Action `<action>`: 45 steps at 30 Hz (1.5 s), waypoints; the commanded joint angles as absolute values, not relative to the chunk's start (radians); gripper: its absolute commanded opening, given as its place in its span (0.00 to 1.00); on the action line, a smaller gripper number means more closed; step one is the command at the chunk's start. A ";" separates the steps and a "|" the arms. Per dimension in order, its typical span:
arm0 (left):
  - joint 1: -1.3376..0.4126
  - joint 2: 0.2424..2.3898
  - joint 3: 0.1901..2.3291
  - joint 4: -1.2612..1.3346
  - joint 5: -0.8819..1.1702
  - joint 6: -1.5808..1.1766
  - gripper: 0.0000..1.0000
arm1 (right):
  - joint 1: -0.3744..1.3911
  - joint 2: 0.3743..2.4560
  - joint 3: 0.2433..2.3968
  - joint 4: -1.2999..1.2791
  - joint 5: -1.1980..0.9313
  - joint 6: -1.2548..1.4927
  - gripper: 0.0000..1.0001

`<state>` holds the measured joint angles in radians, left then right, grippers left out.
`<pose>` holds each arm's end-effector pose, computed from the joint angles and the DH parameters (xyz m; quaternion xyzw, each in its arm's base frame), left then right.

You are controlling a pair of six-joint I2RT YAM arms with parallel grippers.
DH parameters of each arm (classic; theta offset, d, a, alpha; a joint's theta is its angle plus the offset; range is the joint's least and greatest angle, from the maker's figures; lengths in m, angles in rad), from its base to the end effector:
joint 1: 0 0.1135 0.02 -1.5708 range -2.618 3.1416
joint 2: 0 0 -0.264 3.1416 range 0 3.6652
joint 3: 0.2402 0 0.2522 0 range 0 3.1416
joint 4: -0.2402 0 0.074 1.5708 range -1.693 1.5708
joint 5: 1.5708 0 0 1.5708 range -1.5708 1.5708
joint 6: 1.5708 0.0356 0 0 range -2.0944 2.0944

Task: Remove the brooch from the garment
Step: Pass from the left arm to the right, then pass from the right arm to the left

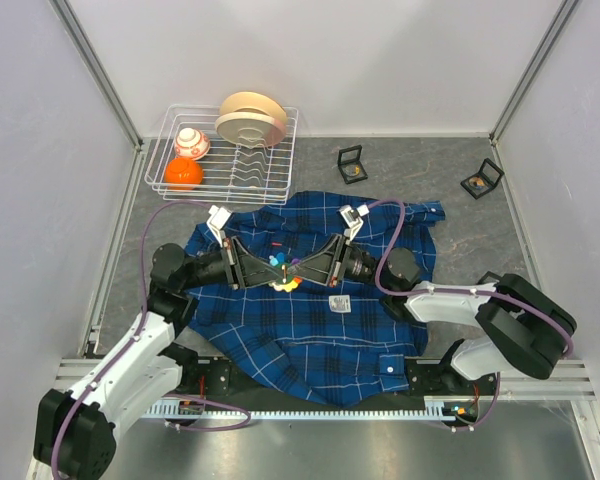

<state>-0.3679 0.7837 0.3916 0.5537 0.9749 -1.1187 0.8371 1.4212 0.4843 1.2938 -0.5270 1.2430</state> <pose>0.1527 -0.0905 0.2768 0.1222 0.6633 -0.6789 0.2903 0.1690 0.2142 0.2493 -0.0986 0.5825 0.7591 0.2733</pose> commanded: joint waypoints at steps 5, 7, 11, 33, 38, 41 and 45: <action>-0.370 0.776 0.425 0.586 0.994 -1.127 0.02 | 0.867 1.437 0.534 1.503 -0.554 1.210 0.26; -0.370 0.775 0.428 0.583 0.989 -1.127 0.02 | 0.870 1.440 0.534 1.506 -0.554 1.213 0.24; -0.371 0.781 0.436 0.566 0.982 -1.124 0.02 | 0.884 1.465 0.552 1.517 -0.572 1.221 0.21; -0.390 0.577 0.511 0.105 0.669 -0.864 0.68 | 0.867 1.282 0.479 1.251 -0.301 1.129 0.00; -0.396 0.554 0.488 0.109 0.627 -0.888 0.69 | 0.871 1.285 0.503 1.213 -0.291 1.108 0.00; -0.397 0.577 0.456 0.210 0.660 -0.952 0.70 | 0.877 1.304 0.511 1.221 -0.302 1.112 0.00; -0.397 0.591 0.443 0.265 0.664 -0.974 0.72 | 0.884 1.322 0.514 1.235 -0.318 1.118 0.00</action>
